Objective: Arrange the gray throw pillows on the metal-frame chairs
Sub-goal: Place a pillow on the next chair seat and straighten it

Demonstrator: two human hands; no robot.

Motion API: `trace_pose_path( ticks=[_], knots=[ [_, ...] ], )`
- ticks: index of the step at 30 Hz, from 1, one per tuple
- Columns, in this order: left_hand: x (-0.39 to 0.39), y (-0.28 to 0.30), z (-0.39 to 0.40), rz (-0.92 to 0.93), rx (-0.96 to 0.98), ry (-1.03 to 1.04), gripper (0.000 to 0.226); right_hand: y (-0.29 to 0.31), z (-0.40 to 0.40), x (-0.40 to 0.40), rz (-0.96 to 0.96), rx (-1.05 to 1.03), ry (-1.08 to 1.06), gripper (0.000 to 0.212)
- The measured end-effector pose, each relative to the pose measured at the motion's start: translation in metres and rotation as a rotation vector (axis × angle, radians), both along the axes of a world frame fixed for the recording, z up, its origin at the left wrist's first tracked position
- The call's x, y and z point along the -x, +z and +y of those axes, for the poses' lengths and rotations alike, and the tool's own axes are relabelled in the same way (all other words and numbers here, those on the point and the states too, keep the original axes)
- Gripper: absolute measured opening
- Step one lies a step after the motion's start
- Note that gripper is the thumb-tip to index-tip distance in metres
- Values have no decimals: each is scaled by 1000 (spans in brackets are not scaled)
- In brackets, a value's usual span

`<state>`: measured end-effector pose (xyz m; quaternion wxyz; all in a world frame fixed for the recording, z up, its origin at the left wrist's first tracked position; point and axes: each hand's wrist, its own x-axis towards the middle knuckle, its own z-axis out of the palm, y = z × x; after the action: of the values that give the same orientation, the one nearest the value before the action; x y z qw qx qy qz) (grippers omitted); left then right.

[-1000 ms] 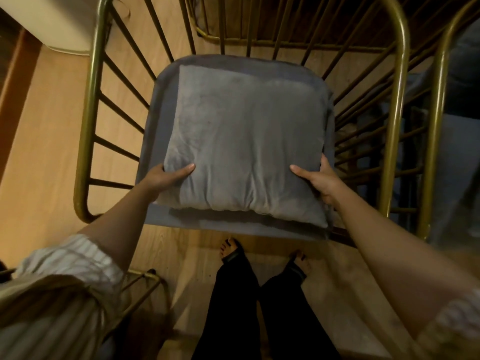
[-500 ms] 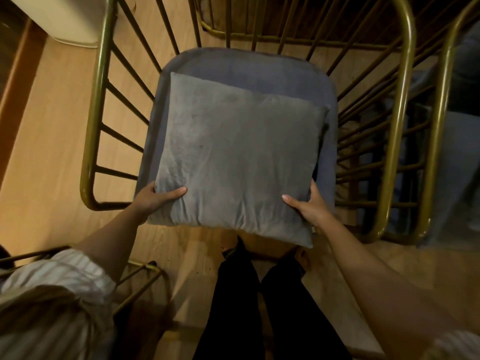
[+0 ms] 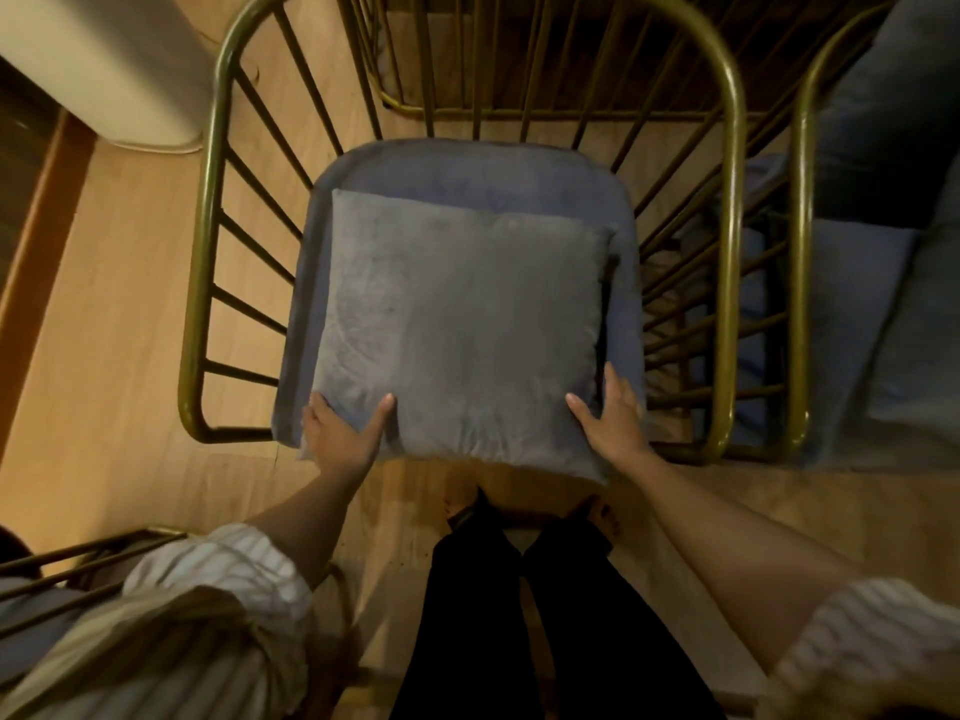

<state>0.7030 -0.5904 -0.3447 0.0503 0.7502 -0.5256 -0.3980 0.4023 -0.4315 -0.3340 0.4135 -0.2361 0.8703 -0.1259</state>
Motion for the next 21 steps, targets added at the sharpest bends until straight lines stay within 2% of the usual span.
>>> trace_pose_path(
  ticks=[3,5,9,15,18,21],
  knots=[
    [39,33,7,-11,33,28,108,22,4,23,74,-18,35,89],
    [63,46,4,58,83,-86,92,44,0,39,127,10,45,87],
    [122,82,-8,179,120,-333,78,91,0,77,180,63,-1,85],
    [236,142,0,266,53,-656,85,142,30,135,276,191,-151,74],
    [301,168,19,352,22,-781,79,161,66,182,397,192,-227,71],
    [371,174,39,390,-17,-846,89,173,110,230,520,197,-330,70]
  ],
)
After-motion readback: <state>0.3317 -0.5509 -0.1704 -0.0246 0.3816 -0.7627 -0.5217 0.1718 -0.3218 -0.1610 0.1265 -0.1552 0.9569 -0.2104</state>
